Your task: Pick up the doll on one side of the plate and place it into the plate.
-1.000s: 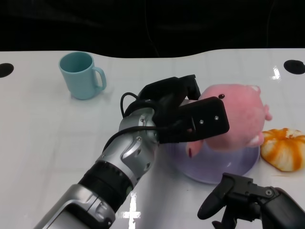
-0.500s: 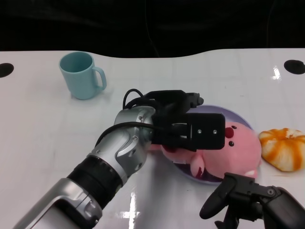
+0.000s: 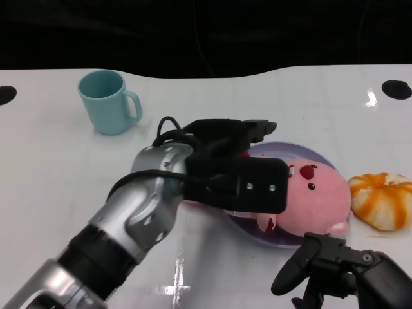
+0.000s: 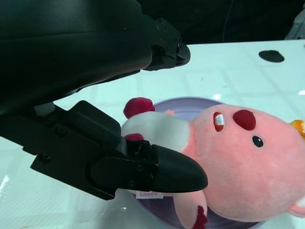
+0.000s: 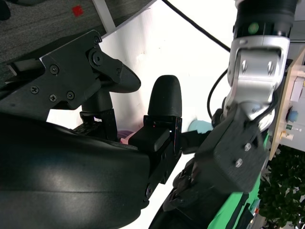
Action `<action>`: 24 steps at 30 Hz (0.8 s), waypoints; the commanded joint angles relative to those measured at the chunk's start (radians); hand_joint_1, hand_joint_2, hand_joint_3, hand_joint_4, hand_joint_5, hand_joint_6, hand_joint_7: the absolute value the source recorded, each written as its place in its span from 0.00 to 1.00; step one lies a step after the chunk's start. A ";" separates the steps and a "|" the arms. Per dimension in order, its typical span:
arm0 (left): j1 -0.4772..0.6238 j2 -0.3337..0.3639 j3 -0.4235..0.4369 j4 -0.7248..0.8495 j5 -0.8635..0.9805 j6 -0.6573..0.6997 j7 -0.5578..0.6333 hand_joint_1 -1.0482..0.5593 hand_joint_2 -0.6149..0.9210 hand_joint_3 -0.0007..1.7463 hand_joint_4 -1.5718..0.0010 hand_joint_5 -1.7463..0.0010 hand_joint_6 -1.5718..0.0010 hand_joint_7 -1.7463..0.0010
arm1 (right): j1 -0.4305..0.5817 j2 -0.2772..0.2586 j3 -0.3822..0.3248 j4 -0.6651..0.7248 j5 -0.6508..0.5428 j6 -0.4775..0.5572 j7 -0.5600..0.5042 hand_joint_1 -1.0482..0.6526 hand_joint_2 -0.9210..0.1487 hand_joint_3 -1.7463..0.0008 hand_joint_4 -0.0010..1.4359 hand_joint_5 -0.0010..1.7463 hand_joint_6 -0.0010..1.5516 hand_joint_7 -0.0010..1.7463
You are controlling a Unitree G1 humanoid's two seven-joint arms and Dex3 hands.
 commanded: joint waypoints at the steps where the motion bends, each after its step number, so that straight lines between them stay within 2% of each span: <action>1: 0.053 0.047 0.060 -0.101 -0.047 -0.014 -0.020 0.07 1.00 0.25 0.95 0.93 0.93 0.99 | -0.001 -0.010 -0.013 -0.009 0.009 0.006 0.001 0.54 0.30 0.44 0.44 0.92 0.38 0.71; 3: 0.086 0.065 0.092 -0.145 -0.082 -0.041 -0.020 0.10 1.00 0.25 0.93 0.90 0.91 0.98 | -0.002 -0.010 -0.015 -0.007 0.010 0.004 0.001 0.55 0.30 0.44 0.44 0.92 0.38 0.71; 6: 0.115 0.081 0.118 -0.179 -0.112 -0.068 -0.014 0.14 1.00 0.27 0.99 0.70 0.88 0.96 | -0.002 -0.010 -0.016 -0.007 0.012 0.007 0.001 0.55 0.31 0.43 0.44 0.92 0.38 0.71; 10: 0.213 0.091 0.195 -0.276 -0.198 -0.094 0.002 0.20 1.00 0.25 0.97 0.63 0.83 0.94 | -0.001 -0.013 -0.021 -0.007 0.024 0.011 0.006 0.55 0.31 0.43 0.44 0.93 0.37 0.71; 12: 0.263 0.082 0.233 -0.321 -0.242 -0.106 0.017 0.31 1.00 0.17 0.93 0.57 0.77 0.91 | -0.001 -0.013 -0.020 -0.008 0.023 0.011 0.006 0.55 0.30 0.44 0.43 0.93 0.38 0.71; 16: 0.369 0.044 0.306 -0.396 -0.329 -0.138 0.071 0.40 0.99 0.12 0.87 0.50 0.70 0.89 | -0.001 -0.012 -0.018 -0.007 0.022 0.009 0.005 0.55 0.30 0.44 0.43 0.93 0.38 0.71; 19: 0.461 -0.006 0.365 -0.448 -0.415 -0.167 0.125 0.46 0.97 0.12 0.72 0.43 0.54 0.82 | -0.004 -0.015 -0.017 -0.007 0.017 0.008 0.006 0.55 0.30 0.45 0.43 0.92 0.38 0.71; 20: 0.486 -0.016 0.381 -0.461 -0.450 -0.174 0.128 0.47 0.93 0.19 0.68 0.41 0.51 0.80 | -0.004 -0.016 -0.017 -0.007 0.015 0.008 0.006 0.55 0.30 0.44 0.43 0.92 0.38 0.71; 22: 0.530 -0.026 0.404 -0.485 -0.503 -0.183 0.125 0.51 0.81 0.43 0.59 0.38 0.48 0.72 | -0.004 -0.016 -0.017 -0.006 0.016 0.007 0.007 0.55 0.30 0.44 0.44 0.92 0.38 0.71; 24: 0.571 -0.026 0.423 -0.516 -0.546 -0.173 0.116 0.54 0.73 0.58 0.52 0.37 0.45 0.66 | -0.004 -0.014 -0.018 -0.006 0.020 0.007 0.008 0.55 0.30 0.44 0.44 0.92 0.38 0.71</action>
